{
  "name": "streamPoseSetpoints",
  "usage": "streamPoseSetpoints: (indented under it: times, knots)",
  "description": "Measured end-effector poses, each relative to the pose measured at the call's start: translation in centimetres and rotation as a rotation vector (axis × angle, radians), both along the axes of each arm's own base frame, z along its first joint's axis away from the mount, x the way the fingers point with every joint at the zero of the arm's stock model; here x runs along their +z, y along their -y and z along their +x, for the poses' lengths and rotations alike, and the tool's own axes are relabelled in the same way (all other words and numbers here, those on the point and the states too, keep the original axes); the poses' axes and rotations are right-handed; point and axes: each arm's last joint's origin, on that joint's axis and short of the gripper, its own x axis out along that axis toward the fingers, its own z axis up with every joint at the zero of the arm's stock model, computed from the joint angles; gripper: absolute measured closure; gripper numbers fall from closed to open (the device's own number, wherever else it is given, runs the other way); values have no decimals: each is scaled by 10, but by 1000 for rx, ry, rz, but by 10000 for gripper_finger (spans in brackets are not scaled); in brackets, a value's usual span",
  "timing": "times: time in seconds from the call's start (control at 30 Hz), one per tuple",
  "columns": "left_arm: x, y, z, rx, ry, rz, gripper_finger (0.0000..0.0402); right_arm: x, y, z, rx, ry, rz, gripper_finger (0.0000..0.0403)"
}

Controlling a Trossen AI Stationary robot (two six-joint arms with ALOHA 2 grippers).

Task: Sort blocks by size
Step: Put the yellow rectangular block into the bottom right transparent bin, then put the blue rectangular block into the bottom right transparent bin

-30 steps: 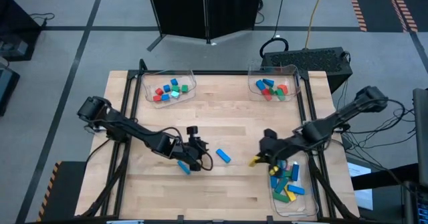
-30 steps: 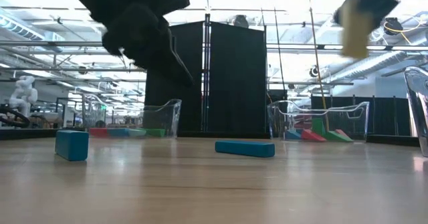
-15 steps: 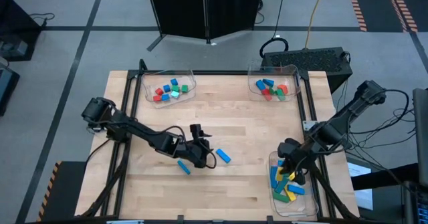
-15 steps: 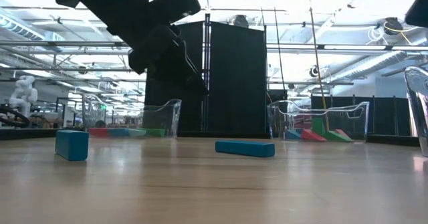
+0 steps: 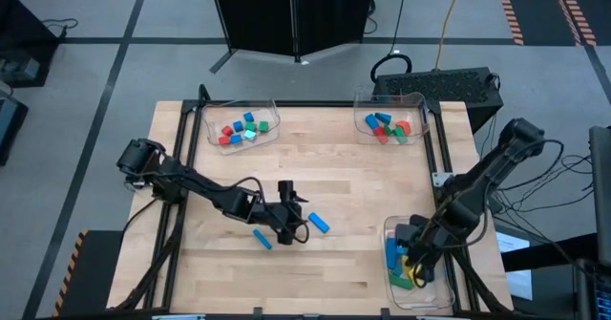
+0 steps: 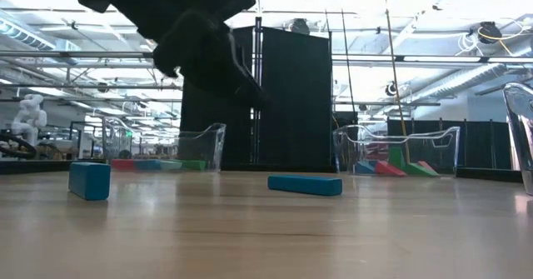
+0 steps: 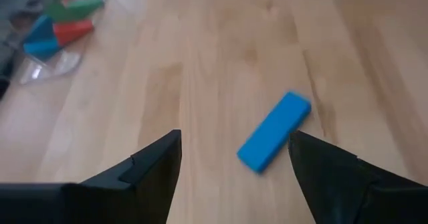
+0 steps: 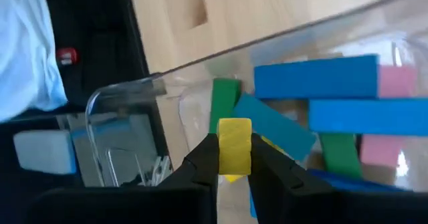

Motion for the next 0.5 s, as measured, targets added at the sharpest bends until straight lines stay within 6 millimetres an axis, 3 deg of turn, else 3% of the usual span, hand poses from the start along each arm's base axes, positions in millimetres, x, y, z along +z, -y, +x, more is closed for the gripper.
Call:
streamPoseSetpoints:
  times: [0.5]
  knots:
    - [8, -6, 8, -22, 83, 61, 130, -9, -3, 8, 32, 57, -80, 268]
